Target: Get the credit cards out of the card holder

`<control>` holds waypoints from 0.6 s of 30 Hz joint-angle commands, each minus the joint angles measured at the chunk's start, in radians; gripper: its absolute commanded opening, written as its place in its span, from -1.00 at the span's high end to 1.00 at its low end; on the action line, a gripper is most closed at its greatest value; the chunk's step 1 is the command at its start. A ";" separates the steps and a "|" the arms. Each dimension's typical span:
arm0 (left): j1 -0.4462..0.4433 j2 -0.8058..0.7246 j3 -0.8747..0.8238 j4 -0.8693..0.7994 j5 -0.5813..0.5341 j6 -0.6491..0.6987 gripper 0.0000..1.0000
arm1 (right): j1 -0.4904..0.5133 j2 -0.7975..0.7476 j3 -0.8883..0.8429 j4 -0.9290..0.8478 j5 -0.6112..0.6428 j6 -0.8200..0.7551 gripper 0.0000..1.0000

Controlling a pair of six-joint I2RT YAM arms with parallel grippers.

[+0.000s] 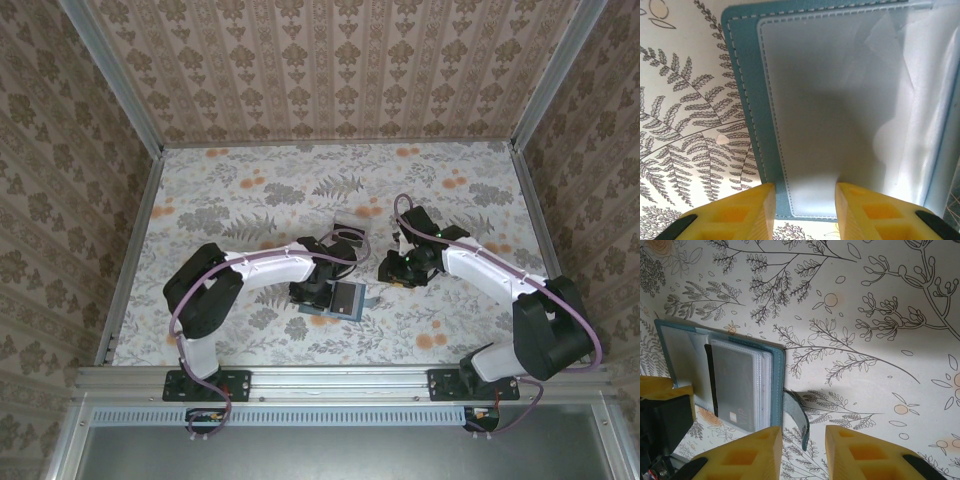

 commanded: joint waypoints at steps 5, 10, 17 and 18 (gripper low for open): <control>0.005 -0.064 -0.010 -0.017 -0.016 -0.020 0.25 | 0.010 -0.020 0.034 -0.054 0.005 -0.019 0.40; 0.019 -0.109 0.000 -0.030 -0.027 -0.017 0.24 | 0.017 -0.020 0.040 -0.054 0.003 -0.012 0.41; 0.041 -0.185 -0.003 -0.037 -0.028 -0.010 0.24 | 0.050 -0.054 0.053 -0.052 0.004 0.006 0.41; 0.044 -0.197 -0.003 -0.036 -0.024 -0.005 0.24 | 0.057 -0.051 0.057 -0.051 0.004 0.009 0.41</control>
